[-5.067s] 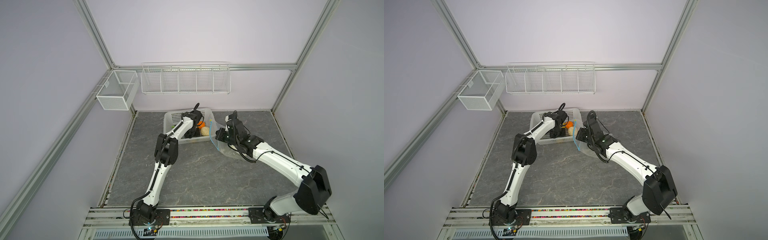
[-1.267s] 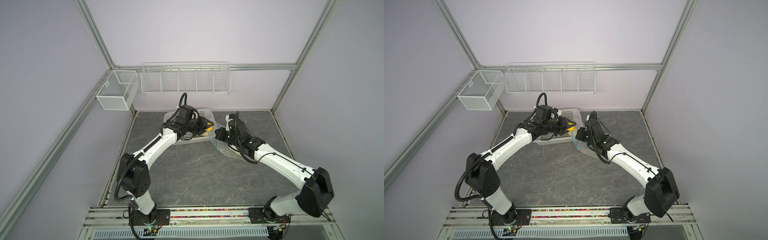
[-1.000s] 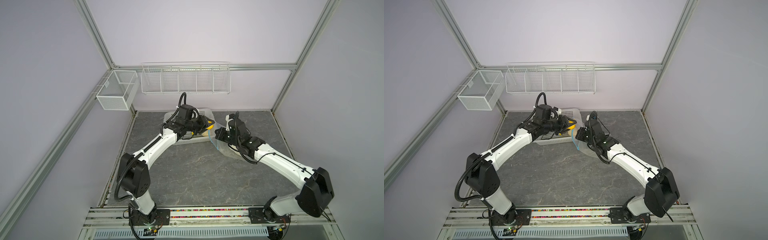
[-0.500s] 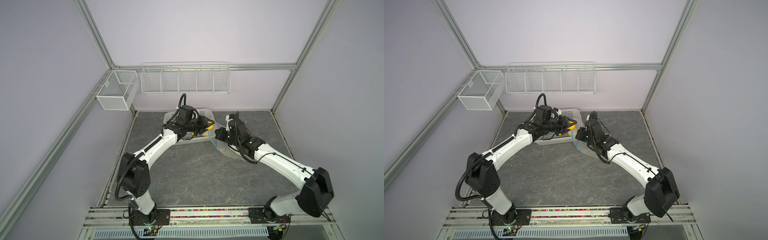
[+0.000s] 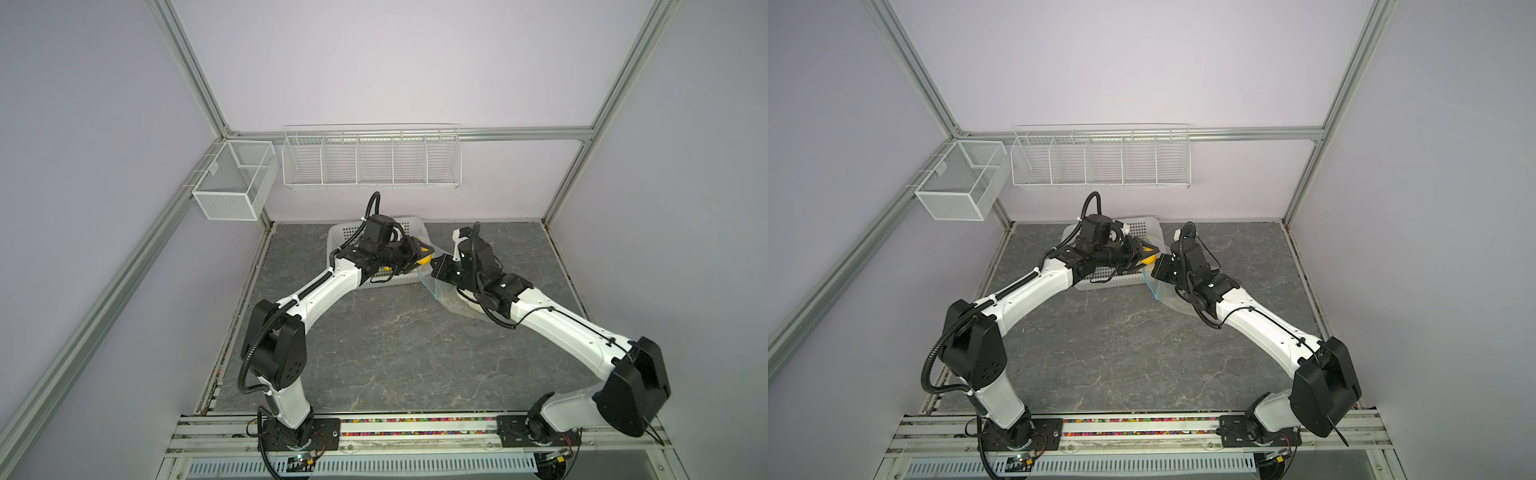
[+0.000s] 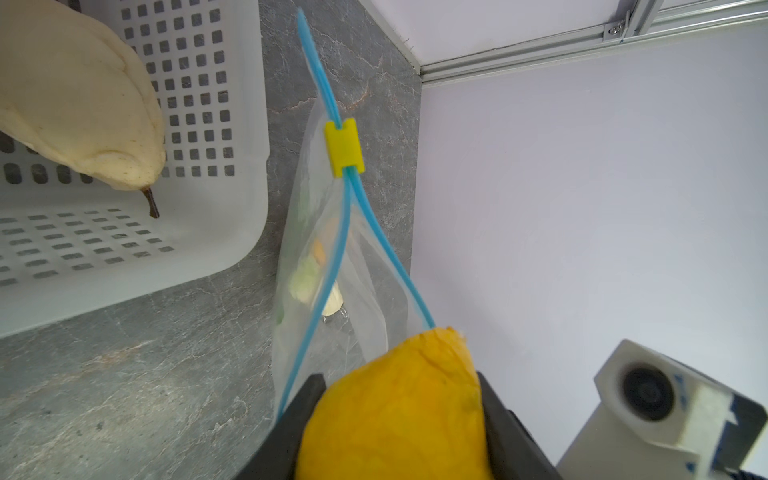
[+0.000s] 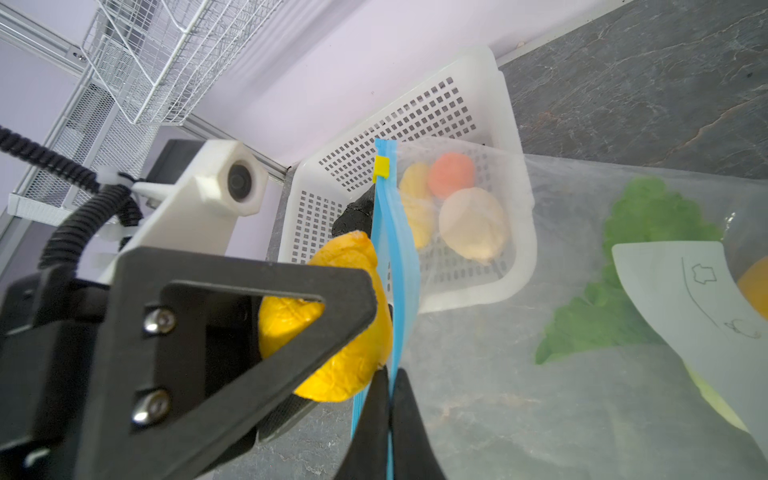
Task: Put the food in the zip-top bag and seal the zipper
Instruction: 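Carry the yellow pear over the bag mouth beside the right gripper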
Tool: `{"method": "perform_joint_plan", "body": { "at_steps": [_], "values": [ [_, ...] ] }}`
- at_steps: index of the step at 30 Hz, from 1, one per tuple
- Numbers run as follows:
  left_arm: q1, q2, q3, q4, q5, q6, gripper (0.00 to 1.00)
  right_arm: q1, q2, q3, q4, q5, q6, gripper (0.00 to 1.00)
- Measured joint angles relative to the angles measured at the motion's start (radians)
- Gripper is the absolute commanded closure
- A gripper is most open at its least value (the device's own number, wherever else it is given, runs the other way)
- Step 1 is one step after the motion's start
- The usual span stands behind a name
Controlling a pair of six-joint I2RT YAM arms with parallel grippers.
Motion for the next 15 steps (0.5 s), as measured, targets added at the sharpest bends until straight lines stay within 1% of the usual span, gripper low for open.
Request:
{"method": "perform_joint_plan", "body": {
  "at_steps": [15],
  "values": [
    [0.0,0.0,-0.032,0.0,-0.011,0.0,0.58,0.0,-0.011,0.0,-0.005,0.019,0.0,0.94]
  ]
}}
